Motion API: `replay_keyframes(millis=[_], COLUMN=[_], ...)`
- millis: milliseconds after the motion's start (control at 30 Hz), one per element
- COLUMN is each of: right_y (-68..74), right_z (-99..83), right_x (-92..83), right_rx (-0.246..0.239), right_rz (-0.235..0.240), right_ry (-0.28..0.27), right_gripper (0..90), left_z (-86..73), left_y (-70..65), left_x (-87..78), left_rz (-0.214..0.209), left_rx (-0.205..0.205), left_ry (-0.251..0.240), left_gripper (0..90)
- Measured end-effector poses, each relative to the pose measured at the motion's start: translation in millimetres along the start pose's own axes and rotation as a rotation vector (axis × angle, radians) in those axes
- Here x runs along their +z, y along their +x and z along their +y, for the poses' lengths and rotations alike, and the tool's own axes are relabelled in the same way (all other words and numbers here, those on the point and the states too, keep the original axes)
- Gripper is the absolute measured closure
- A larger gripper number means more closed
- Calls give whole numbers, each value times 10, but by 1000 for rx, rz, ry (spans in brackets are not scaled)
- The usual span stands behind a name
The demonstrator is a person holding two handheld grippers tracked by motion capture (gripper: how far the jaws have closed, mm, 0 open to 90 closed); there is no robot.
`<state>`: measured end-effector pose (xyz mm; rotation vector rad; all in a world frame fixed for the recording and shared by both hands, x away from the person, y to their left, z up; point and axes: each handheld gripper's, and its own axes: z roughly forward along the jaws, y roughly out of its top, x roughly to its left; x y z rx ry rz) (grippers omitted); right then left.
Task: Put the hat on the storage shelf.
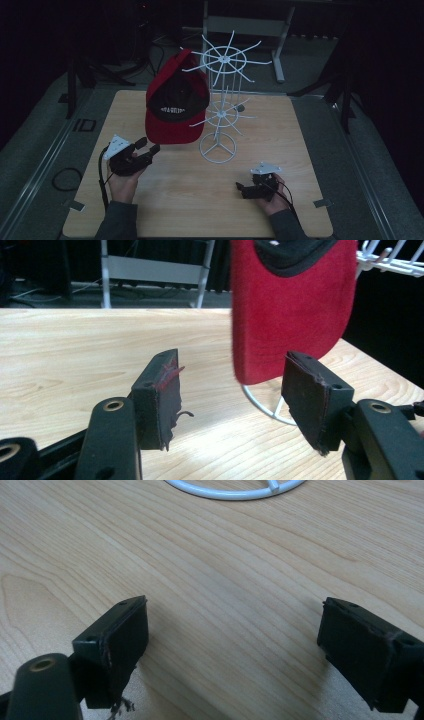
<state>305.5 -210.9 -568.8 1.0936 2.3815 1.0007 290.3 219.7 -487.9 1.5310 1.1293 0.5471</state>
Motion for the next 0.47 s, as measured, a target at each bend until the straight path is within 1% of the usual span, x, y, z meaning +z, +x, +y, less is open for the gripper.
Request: replay_keyframes(millis=[133,267,467], right_y=[0,-1,-1], right_z=[-1,-1,-1], right_x=[0,0,0], right_rx=[-1,-1,-1], right_rz=[0,0,0], right_ry=[0,-1,-1], right_gripper=[128,128,128], left_z=[-10,-12,-6], left_y=[53,126,180], left_x=[-24,-66,-107], left_rz=[20,35,43], left_rx=[-10,-34,-48], left_ry=[4,-2,-12], left_gripper=[405,404,401])
